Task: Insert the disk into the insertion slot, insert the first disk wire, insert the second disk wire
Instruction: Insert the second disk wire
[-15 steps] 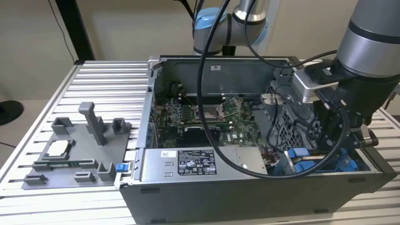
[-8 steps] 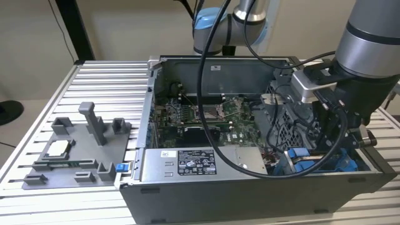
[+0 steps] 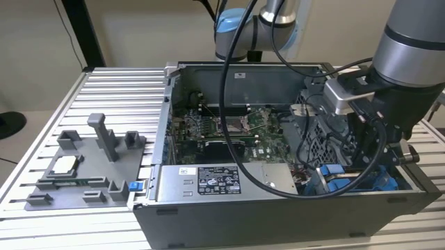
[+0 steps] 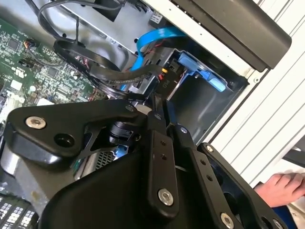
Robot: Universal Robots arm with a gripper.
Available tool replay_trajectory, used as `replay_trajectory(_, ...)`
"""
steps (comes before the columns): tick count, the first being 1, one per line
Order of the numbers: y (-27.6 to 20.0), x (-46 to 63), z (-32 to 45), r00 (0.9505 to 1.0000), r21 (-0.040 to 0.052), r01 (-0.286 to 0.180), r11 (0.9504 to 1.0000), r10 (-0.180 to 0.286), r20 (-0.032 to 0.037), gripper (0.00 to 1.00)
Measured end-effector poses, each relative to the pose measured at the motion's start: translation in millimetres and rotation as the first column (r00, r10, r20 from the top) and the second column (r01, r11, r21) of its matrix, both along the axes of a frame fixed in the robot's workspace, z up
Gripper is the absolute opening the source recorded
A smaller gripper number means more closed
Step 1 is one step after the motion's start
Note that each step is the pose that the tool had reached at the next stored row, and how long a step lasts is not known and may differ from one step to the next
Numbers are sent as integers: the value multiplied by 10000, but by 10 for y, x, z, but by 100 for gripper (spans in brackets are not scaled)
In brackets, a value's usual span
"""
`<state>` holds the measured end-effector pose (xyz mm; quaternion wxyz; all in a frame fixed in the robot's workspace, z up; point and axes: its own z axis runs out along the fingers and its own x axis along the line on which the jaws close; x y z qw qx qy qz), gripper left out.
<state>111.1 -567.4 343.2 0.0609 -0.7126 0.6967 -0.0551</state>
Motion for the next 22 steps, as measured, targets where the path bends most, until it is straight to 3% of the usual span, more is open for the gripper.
replay_trajectory(6,2,0,-14,10000,-18,2,10000,-2,86,0)
replay_trajectory(10,18,-10,-57,9999,-112,62,9999,-61,103,0)
replay_trajectory(15,30,-25,-96,9999,-113,87,9999,-86,128,0)
replay_trajectory(16,31,-26,-101,9999,-97,87,9999,-86,128,100)
replay_trajectory(19,31,-27,-57,9999,-91,88,9999,-87,131,100)
replay_trajectory(22,31,-30,82,9999,-104,88,9999,-87,130,100)
